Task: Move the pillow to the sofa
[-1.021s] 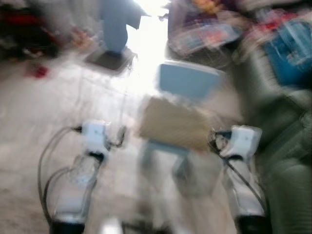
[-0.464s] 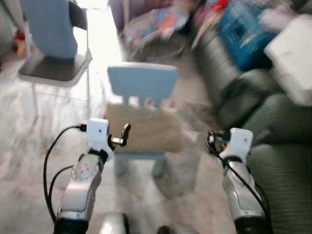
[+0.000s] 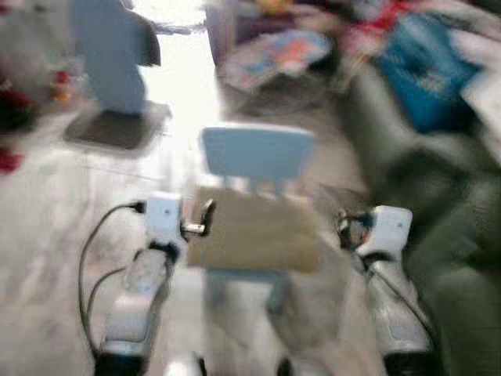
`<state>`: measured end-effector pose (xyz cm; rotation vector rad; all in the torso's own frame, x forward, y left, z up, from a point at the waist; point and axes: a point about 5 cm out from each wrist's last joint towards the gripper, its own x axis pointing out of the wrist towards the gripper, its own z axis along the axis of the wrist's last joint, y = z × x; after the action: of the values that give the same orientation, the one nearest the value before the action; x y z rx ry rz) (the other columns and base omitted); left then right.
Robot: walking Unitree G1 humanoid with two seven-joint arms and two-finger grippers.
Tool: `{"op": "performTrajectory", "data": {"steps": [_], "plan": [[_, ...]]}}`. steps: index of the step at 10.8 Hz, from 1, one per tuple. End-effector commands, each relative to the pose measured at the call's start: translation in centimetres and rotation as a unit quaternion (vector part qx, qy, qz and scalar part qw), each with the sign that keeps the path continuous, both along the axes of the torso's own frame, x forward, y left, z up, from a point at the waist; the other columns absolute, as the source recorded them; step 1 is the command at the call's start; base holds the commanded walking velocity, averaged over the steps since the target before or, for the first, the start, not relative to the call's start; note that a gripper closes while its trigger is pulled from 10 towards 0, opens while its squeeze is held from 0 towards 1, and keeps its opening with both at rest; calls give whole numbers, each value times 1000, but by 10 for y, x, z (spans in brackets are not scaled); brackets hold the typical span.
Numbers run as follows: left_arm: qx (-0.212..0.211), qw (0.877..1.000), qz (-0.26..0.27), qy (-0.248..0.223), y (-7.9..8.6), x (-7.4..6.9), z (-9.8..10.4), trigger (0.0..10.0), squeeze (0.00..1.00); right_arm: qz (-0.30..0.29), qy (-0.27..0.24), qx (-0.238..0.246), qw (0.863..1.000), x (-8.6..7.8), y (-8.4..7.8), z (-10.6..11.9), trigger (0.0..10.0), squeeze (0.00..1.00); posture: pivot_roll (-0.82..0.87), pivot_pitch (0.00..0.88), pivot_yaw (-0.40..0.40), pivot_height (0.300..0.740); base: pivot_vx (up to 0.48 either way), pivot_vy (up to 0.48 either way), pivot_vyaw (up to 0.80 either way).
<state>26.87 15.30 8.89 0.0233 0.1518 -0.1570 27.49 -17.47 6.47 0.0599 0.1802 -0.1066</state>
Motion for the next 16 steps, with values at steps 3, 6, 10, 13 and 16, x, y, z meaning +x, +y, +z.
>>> {"op": "performTrajectory", "data": {"steps": [3, 6, 10, 13, 16], "plan": [[-2, 1000, -11, -2, -7, 1, 1, 10000, 0, -26, 4, -15, 1000, -2, -16, -1, 10000, 0, 17, 95, -63, 740, 0, 0, 0], [1, 1000, -16, 0, -5, -2, -3, 10000, 0, -23, 4, -14, 1000, 2, -11, -1, 10000, 0, 33, 77, -71, 740, 0, 0, 0], [6, 1000, -18, -1, -1, -7, -4, 10000, 0, -33, 12, -6, 999, -8, -14, -8, 10000, 0, 33, 127, -55, 740, 70, 0, -200], [6, 1000, -17, -4, -3, -3, -4, 10000, 0, -28, 7, -10, 1000, -1, -9, -4, 10000, 0, 21, 122, -53, 740, 304, 0, 0], [1, 1000, -20, -1, -10, -2, -7, 10000, 0, -20, 5, -19, 1000, -1, -11, -2, 10000, 0, 2, 116, -73, 740, 312, 0, 0]]}}
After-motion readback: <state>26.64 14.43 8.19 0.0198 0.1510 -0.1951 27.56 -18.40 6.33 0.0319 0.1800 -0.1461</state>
